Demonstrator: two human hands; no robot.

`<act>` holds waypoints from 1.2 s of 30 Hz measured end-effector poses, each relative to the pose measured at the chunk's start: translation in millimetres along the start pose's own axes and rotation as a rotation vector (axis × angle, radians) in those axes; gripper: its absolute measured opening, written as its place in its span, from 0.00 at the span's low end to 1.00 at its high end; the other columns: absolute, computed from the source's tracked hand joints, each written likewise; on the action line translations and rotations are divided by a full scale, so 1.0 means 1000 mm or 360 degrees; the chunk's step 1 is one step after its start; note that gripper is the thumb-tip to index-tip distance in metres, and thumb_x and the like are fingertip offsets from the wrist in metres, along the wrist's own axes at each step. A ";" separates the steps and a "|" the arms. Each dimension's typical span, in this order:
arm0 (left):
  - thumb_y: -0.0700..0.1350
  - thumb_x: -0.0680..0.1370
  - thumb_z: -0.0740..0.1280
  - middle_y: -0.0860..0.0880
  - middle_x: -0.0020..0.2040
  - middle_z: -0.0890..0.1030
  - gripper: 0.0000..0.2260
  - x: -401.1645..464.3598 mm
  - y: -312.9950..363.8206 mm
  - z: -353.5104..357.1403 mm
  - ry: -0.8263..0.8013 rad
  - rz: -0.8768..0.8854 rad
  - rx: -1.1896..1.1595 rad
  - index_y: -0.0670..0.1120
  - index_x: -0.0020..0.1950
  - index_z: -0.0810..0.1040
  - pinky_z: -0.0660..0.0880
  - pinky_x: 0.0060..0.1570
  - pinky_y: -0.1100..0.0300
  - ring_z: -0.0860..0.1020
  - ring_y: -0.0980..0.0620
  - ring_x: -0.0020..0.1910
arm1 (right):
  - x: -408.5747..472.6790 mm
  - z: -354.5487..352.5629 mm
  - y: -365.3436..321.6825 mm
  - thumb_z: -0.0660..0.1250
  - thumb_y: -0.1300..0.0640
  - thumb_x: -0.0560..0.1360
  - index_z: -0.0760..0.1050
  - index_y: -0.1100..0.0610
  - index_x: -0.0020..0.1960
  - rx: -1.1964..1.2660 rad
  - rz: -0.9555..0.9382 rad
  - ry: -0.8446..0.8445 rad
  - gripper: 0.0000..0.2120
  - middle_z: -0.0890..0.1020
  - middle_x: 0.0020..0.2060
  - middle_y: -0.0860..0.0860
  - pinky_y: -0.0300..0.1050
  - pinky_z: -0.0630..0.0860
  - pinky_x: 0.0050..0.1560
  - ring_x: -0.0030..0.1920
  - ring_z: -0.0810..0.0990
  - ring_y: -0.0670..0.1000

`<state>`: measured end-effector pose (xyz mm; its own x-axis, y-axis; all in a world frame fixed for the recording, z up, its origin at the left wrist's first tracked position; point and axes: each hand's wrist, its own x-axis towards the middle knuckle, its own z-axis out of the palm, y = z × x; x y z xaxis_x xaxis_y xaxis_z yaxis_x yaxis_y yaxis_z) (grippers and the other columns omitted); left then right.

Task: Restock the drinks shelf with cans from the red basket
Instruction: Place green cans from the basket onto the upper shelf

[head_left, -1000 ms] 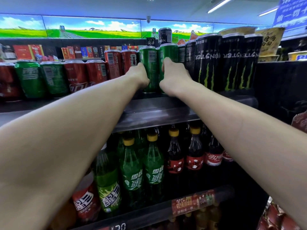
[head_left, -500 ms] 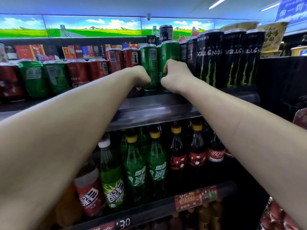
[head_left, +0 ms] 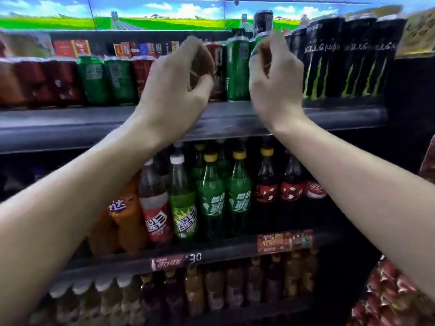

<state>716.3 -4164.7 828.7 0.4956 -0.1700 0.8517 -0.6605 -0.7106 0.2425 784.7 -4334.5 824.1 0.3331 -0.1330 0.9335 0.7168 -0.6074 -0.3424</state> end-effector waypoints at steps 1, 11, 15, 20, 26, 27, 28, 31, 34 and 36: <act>0.38 0.81 0.64 0.53 0.44 0.78 0.05 -0.019 0.003 -0.004 0.0047 0.0040 -0.0024 0.41 0.56 0.76 0.75 0.43 0.67 0.77 0.59 0.42 | -0.016 0.001 -0.010 0.60 0.61 0.80 0.74 0.64 0.50 0.0121 -0.0017 0.0048 0.07 0.73 0.35 0.47 0.34 0.65 0.34 0.33 0.70 0.44; 0.39 0.82 0.65 0.50 0.55 0.82 0.11 -0.289 -0.079 0.042 -0.0815 -0.0702 0.0053 0.45 0.64 0.77 0.75 0.52 0.56 0.79 0.51 0.54 | -0.293 0.036 -0.027 0.61 0.58 0.82 0.73 0.59 0.54 0.0465 0.0683 -0.0851 0.05 0.78 0.42 0.48 0.40 0.72 0.43 0.41 0.76 0.47; 0.39 0.81 0.66 0.46 0.57 0.83 0.12 -0.403 -0.106 0.062 -0.1174 -0.1053 -0.0002 0.44 0.65 0.78 0.73 0.53 0.56 0.80 0.48 0.57 | -0.421 0.047 -0.020 0.62 0.55 0.83 0.73 0.55 0.57 0.0277 0.1088 -0.1337 0.06 0.79 0.48 0.49 0.45 0.73 0.45 0.47 0.78 0.49; 0.39 0.79 0.70 0.44 0.55 0.84 0.12 -0.527 -0.133 0.075 -0.1555 -0.1478 -0.0115 0.43 0.62 0.80 0.73 0.54 0.58 0.82 0.45 0.55 | -0.558 0.047 -0.022 0.62 0.56 0.83 0.73 0.57 0.59 0.0047 0.1572 -0.1776 0.07 0.81 0.47 0.53 0.50 0.76 0.49 0.48 0.80 0.55; 0.43 0.79 0.70 0.45 0.59 0.83 0.16 -0.666 -0.164 0.082 -0.1945 -0.1825 -0.0192 0.45 0.67 0.78 0.77 0.60 0.55 0.81 0.45 0.59 | -0.695 0.036 -0.022 0.63 0.57 0.82 0.74 0.58 0.59 -0.0243 0.2025 -0.1998 0.08 0.80 0.44 0.52 0.45 0.70 0.42 0.43 0.77 0.53; 0.43 0.79 0.70 0.45 0.61 0.83 0.17 -0.689 -0.168 0.085 -0.1985 -0.1846 -0.0200 0.45 0.68 0.77 0.78 0.61 0.52 0.81 0.44 0.59 | -0.717 0.034 -0.020 0.63 0.58 0.82 0.74 0.58 0.59 -0.0273 0.2081 -0.2030 0.08 0.81 0.45 0.53 0.46 0.72 0.43 0.44 0.78 0.54; 0.43 0.79 0.70 0.44 0.62 0.82 0.17 -0.711 -0.173 0.089 -0.2018 -0.1865 -0.0220 0.46 0.69 0.77 0.78 0.61 0.49 0.81 0.43 0.60 | -0.739 0.032 -0.017 0.63 0.58 0.82 0.74 0.58 0.59 -0.0295 0.2146 -0.2062 0.07 0.82 0.46 0.54 0.48 0.74 0.45 0.45 0.80 0.57; 0.42 0.80 0.70 0.44 0.63 0.81 0.19 -0.781 -0.183 0.107 -0.2084 -0.1927 -0.0276 0.47 0.71 0.75 0.78 0.61 0.49 0.80 0.43 0.61 | -0.810 0.029 0.000 0.64 0.58 0.80 0.75 0.59 0.58 -0.0371 0.2307 -0.2173 0.08 0.83 0.47 0.54 0.45 0.75 0.41 0.45 0.81 0.56; 0.40 0.80 0.69 0.43 0.66 0.80 0.22 -0.853 -0.197 0.135 -0.2169 -0.1873 -0.0312 0.46 0.74 0.73 0.77 0.63 0.53 0.79 0.43 0.63 | -0.881 0.031 0.027 0.68 0.54 0.79 0.75 0.56 0.59 -0.0346 0.2312 -0.2338 0.11 0.81 0.45 0.50 0.39 0.70 0.36 0.47 0.82 0.53; 0.39 0.79 0.69 0.44 0.69 0.79 0.25 -0.902 -0.209 0.159 -0.2251 -0.1784 -0.0306 0.48 0.76 0.71 0.76 0.65 0.52 0.79 0.44 0.65 | -0.930 0.035 0.045 0.69 0.53 0.79 0.71 0.52 0.61 -0.0306 0.2331 -0.2420 0.13 0.78 0.44 0.45 0.39 0.68 0.41 0.48 0.78 0.49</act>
<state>496.4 -3971.5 -64.0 0.6877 -0.1798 -0.7034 0.2887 -0.8213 0.4921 528.5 -4211.2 -63.4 0.6400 0.0539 -0.7665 -0.4856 -0.7447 -0.4579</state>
